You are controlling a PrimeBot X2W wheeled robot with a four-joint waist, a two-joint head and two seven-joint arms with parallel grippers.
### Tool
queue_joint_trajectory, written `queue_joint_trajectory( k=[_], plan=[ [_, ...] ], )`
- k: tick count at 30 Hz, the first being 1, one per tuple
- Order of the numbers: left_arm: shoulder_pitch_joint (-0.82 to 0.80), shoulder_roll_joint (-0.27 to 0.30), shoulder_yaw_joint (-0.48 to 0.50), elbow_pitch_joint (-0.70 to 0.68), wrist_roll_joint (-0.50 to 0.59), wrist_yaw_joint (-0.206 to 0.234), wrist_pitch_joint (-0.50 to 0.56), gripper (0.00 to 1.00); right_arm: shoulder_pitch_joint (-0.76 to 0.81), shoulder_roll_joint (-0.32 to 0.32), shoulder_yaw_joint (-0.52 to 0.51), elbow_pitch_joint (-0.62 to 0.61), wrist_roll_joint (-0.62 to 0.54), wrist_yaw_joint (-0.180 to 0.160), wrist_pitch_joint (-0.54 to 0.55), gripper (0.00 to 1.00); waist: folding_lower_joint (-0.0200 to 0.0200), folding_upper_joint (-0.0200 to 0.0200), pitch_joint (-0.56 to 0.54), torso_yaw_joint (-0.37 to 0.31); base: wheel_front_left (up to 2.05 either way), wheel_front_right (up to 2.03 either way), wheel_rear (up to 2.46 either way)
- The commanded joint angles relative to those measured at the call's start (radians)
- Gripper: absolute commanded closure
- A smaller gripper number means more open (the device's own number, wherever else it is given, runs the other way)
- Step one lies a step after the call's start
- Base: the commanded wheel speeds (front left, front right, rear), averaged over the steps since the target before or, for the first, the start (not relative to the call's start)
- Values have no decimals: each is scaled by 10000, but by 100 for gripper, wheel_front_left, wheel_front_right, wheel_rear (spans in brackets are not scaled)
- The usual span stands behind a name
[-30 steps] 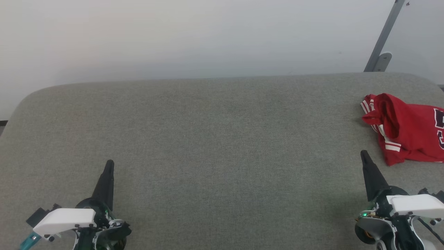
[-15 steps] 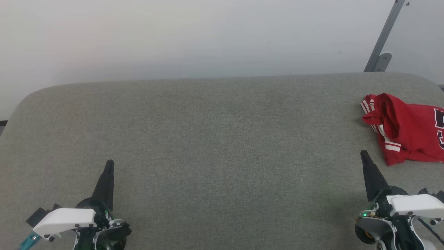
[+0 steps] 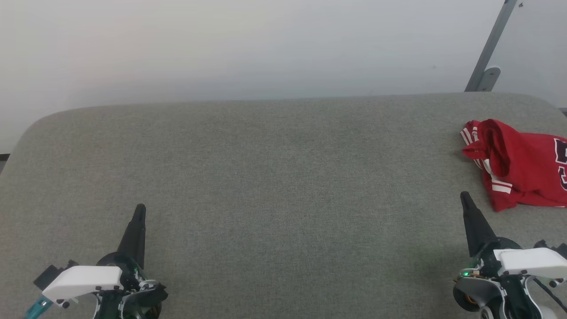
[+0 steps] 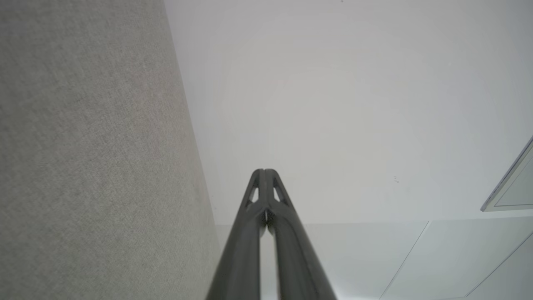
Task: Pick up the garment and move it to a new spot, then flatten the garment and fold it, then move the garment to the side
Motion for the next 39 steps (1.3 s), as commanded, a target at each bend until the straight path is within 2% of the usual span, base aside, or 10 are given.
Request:
queue_joint_trajectory(
  k=[1,39],
  plan=[
    [-124,9,30,-5,8,-29,37,100,-46,15,-4,21,40,-3,11,100,0,0,0,0,0,0,0],
    [-125,9,33,-6,11,-29,40,100,-46,15,-4,21,41,-3,9,100,0,0,0,0,0,0,0]
  ],
)
